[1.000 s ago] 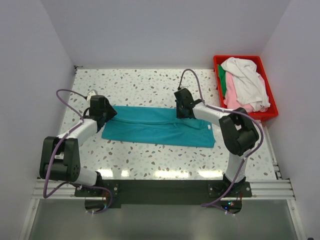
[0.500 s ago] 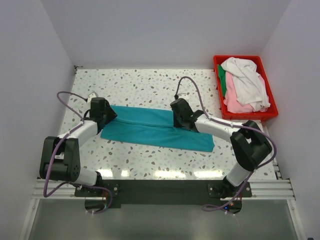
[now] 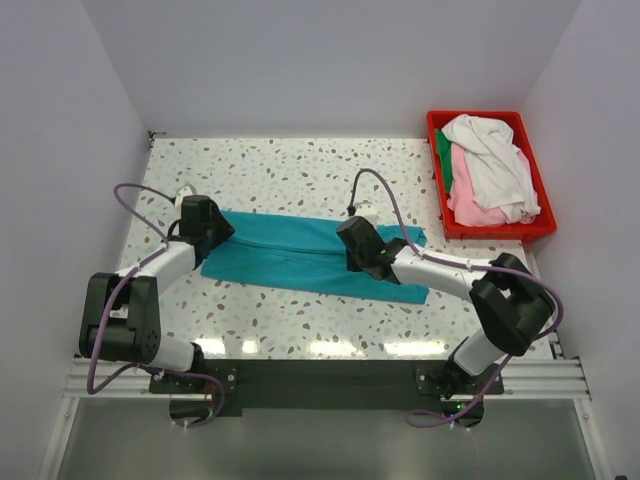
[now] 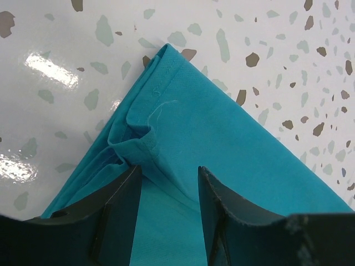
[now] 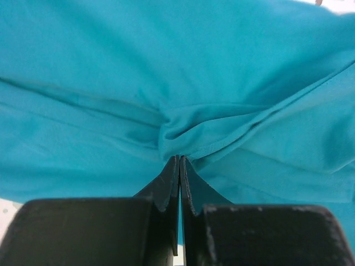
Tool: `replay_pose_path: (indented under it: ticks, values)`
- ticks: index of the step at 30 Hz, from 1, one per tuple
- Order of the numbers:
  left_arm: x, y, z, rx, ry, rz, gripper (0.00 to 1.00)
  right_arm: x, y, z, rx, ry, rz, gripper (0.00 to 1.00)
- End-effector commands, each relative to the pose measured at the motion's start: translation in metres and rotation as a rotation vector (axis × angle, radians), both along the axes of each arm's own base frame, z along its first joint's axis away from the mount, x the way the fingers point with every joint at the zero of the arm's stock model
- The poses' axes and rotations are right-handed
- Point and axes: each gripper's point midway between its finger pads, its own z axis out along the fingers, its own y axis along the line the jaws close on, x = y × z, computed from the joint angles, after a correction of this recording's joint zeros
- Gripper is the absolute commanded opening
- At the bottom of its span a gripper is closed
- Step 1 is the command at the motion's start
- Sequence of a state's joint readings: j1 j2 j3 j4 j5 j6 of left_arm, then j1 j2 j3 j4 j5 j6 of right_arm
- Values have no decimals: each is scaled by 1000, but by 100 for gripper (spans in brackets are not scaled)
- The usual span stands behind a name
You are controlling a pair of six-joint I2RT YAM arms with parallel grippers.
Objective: Fold and stack the t-shirts
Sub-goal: Fold the tshirt
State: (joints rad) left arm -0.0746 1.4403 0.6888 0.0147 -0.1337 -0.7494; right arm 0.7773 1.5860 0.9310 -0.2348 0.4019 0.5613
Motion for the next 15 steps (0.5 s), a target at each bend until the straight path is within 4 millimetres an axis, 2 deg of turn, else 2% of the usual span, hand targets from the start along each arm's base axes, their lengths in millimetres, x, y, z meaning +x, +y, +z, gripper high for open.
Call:
replay_pose_path:
  ticks: [1, 4, 5, 7, 8, 10, 12, 13, 15]
  values:
    - [10, -4, 9, -25, -59, 1, 50, -4, 15, 11, 54, -79, -27, 0]
    - [9, -6, 7, -29, -56, -7, 50, -10, 16, 6, 34, -79, -26, 2]
    - [9, -7, 8, -29, -62, -11, 50, -9, 15, 7, 30, -84, -31, 11]
    - [9, -8, 9, -28, -64, -22, 51, -10, 11, 10, 16, -90, -33, 17]
    - [9, -9, 8, -28, -64, -26, 52, -9, 10, 17, 26, -105, -34, 25]
    - [10, -9, 10, -25, -72, -32, 53, -10, 8, 26, 23, -119, -26, 33]
    - [9, -10, 8, -26, -69, -37, 53, -7, 5, 43, 28, -154, -35, 43]
    - [9, -10, 8, -22, -70, -40, 54, -7, -2, 45, -9, -156, -36, 45]
    - [9, -12, 11, -23, -78, -48, 54, 6, -17, 60, -59, -197, -89, 50]
